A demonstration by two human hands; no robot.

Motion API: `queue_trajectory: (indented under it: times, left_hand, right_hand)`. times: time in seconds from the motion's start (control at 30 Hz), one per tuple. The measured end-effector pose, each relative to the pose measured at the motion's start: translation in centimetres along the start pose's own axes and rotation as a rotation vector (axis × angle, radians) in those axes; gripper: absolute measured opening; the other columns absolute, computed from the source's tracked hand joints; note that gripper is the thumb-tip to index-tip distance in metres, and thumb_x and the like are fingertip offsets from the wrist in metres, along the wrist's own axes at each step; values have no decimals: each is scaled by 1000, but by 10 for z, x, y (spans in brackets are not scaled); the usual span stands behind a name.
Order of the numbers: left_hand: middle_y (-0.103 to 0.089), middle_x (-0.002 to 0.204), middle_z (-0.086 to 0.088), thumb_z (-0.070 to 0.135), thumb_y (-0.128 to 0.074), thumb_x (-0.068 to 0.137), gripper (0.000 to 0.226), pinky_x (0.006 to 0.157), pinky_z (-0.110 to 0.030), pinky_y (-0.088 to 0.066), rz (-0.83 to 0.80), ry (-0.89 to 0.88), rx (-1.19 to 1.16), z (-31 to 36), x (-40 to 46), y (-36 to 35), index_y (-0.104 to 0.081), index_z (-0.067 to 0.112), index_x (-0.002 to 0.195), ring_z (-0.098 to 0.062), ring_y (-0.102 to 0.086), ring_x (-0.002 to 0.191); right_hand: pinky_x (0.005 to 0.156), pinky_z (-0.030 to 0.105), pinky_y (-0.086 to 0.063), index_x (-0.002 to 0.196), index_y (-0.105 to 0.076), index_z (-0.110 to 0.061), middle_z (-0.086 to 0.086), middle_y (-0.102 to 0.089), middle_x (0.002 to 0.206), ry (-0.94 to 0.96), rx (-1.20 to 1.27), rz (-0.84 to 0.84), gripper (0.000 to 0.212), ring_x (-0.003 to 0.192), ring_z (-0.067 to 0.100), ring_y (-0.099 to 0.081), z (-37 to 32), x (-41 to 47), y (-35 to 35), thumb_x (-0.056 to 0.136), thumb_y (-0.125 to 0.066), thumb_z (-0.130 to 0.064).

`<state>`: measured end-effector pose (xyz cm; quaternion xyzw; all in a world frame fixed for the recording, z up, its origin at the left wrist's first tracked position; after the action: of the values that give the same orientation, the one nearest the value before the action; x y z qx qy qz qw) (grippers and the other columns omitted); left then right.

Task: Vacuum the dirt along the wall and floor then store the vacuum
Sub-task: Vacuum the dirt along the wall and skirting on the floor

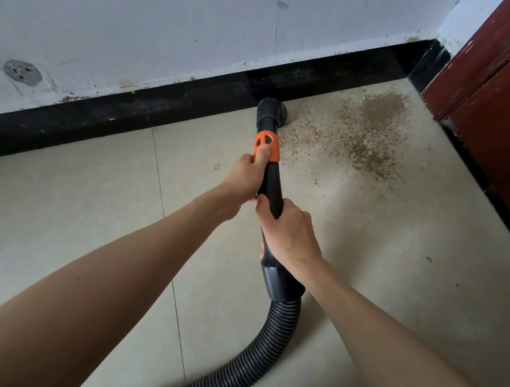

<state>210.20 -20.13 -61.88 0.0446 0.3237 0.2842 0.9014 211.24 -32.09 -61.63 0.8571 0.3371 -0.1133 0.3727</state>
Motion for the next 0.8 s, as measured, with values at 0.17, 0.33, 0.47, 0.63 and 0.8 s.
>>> queue_trajectory:
  times: [0.17, 0.33, 0.47, 0.63, 0.8]
  left_hand:
    - [-55, 93, -4, 49, -22, 100, 47, 59, -23, -41, -18, 8, -3, -3, -14, -2, -44, 11, 117, -11, -53, 78]
    - [-58, 113, -14, 51, -23, 99, 48, 62, -24, -45, -61, 32, -4, -8, -25, -3, -45, 12, 114, -20, -56, 93]
    - [-58, 118, -16, 52, -23, 99, 53, 62, -24, -46, -81, 50, 10, -9, -34, -5, -47, 9, 119, -22, -57, 98]
    - [-58, 115, -14, 51, -23, 99, 53, 61, -22, -45, -98, 51, 30, -7, -42, -12, -46, 10, 121, -21, -56, 97]
    - [-57, 110, -14, 51, -23, 99, 54, 65, -24, -48, -116, 55, 42, -12, -51, -15, -47, 8, 121, -21, -56, 95]
  right_hand:
    - [65, 36, -51, 90, -54, -12, 7, -62, 81, 0, -6, -6, 46, 74, 27, -65, 3, -14, 2, 93, -41, -56]
    - [62, 33, -47, 91, -54, -12, 4, -59, 77, 17, -19, -21, 45, 72, 25, -63, 2, -28, 5, 94, -40, -55]
    - [64, 33, -48, 91, -54, -11, 4, -59, 78, 9, -27, -22, 46, 74, 25, -63, 6, -37, 7, 94, -40, -56]
    - [65, 33, -49, 90, -53, -12, 4, -60, 78, -2, -18, -19, 46, 74, 24, -64, 10, -44, 10, 94, -39, -56]
    - [64, 33, -49, 90, -53, -12, 5, -60, 79, -7, -23, -26, 47, 74, 25, -64, 17, -54, 9, 93, -39, -57]
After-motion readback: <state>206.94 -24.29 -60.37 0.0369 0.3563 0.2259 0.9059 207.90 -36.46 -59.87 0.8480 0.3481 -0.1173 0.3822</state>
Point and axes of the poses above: each hand's wrist, its own x-axis towards the middle knuckle, its own y-axis out of the back of the hand, z = x × y, the point moved 7 cm from there along x, towards the middle knuckle
